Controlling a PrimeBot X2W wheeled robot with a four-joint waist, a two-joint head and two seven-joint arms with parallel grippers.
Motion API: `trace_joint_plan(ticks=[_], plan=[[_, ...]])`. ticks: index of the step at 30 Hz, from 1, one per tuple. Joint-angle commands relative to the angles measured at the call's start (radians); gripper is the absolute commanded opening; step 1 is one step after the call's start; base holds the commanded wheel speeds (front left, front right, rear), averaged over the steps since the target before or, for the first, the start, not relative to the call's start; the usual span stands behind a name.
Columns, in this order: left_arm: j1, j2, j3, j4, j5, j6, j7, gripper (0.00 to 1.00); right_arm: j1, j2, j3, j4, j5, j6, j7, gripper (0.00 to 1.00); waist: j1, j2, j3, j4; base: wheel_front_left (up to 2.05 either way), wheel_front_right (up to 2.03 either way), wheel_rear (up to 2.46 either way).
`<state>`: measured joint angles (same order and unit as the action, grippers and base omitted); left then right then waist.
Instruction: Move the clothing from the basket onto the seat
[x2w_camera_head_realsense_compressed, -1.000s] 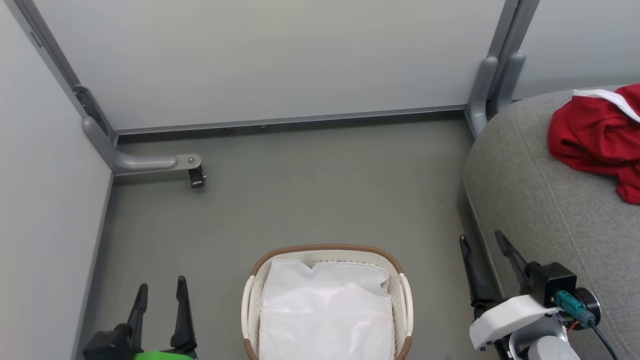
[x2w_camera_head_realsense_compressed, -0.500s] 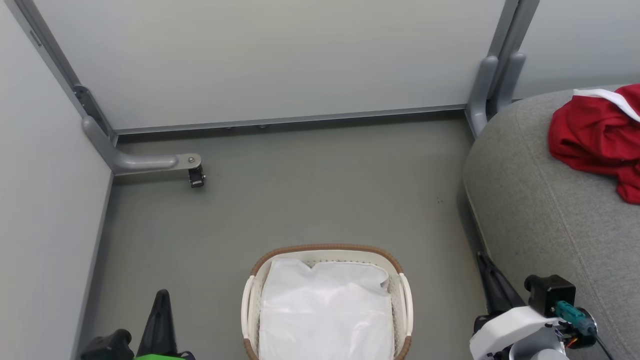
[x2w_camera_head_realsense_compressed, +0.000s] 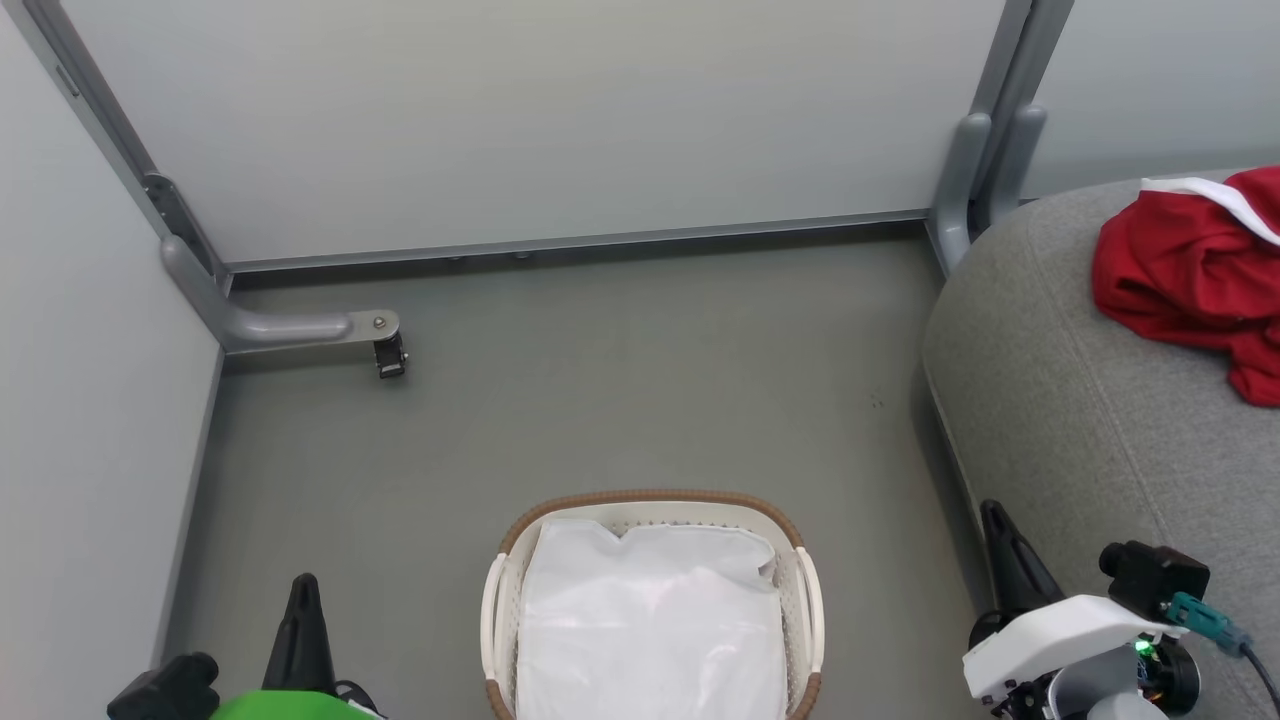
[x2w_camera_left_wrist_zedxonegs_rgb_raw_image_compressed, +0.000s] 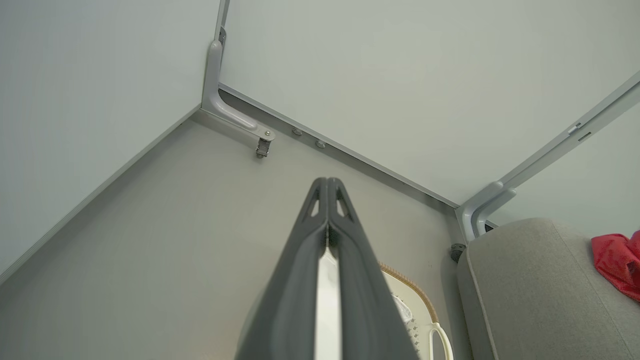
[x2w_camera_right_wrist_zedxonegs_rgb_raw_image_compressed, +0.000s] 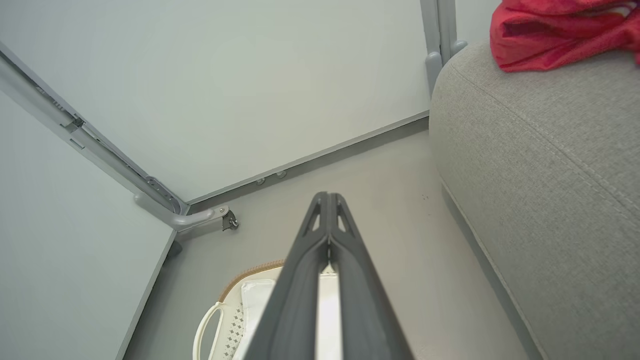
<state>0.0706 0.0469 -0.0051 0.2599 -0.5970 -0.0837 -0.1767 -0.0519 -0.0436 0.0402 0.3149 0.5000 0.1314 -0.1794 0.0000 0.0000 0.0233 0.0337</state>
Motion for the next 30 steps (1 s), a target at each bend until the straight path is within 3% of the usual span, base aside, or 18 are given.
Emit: trace_joint_plan(ticks=[1, 30], plan=[[-0.032, 0.003, 0.006, -0.016, -0.040, -0.006, 0.008, 0.00, -0.023, -0.005, -0.008, -0.020, 0.043, 0.000, 0.009, 0.00, 0.0000, 0.0000, 0.000, 0.000, 0.00, 0.00, 0.00], [-0.092, 0.004, 0.050, -0.017, -0.407, -0.023, 0.115, 0.00, -0.038, -0.010, -0.060, -0.041, 0.448, 0.000, 0.114, 0.00, 0.0000, 0.0000, -0.006, -0.009, 0.00, 0.00, 0.00]])
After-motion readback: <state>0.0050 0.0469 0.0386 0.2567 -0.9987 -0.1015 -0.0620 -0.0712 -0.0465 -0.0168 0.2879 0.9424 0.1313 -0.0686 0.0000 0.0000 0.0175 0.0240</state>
